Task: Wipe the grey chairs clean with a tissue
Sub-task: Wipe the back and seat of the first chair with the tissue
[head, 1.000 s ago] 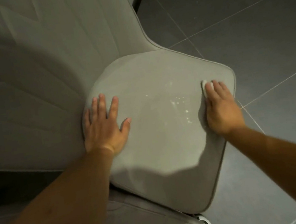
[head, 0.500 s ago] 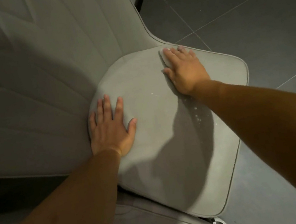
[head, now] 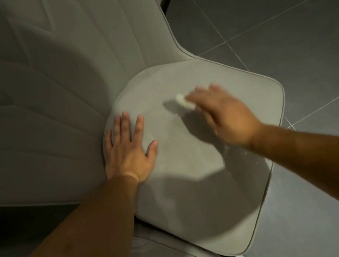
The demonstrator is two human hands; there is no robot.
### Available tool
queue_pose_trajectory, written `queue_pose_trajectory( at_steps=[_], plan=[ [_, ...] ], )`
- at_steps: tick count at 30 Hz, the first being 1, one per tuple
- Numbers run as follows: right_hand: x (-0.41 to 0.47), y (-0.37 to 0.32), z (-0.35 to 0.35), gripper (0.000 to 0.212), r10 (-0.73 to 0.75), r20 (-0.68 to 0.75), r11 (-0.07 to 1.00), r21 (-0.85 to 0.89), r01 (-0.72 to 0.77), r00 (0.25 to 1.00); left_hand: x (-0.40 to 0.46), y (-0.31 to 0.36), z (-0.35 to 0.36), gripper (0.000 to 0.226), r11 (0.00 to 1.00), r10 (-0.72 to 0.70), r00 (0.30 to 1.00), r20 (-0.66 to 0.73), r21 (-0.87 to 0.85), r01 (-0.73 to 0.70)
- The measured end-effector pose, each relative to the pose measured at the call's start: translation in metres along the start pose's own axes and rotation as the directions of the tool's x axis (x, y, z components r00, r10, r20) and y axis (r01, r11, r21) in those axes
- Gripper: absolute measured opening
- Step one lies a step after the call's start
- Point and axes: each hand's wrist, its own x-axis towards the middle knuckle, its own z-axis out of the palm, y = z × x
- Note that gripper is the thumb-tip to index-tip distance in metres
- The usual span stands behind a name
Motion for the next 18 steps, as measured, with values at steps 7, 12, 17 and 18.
queue_pose_trajectory(
  at_steps=[7, 12, 17, 18],
  plan=[
    [0.062, 0.008, 0.045, 0.042, 0.008, 0.127, 0.987, -0.161, 0.013, 0.992, -0.001, -0.002, 0.001, 0.082, 1.000, 0.017, 1.000, -0.009, -0.012, -0.017],
    [-0.033, -0.029, 0.058, 0.043, -0.225, 0.198, 0.969, -0.056, 0.240, 0.954, -0.002, -0.002, -0.002, 0.081, 1.000, 0.019, 1.000, -0.003, -0.016, -0.019],
    [-0.072, -0.027, 0.023, 0.034, -0.431, 0.298, 0.902, 0.098, 0.421, 0.852, -0.002, 0.000, -0.004, 0.082, 1.000, 0.012, 1.000, -0.005, -0.011, -0.012],
    [-0.068, -0.020, 0.013, 0.030, -0.396, 0.224, 0.918, 0.114, 0.379, 0.891, -0.001, 0.000, -0.004, 0.082, 1.000, 0.014, 1.000, -0.003, -0.008, -0.014]
  ],
)
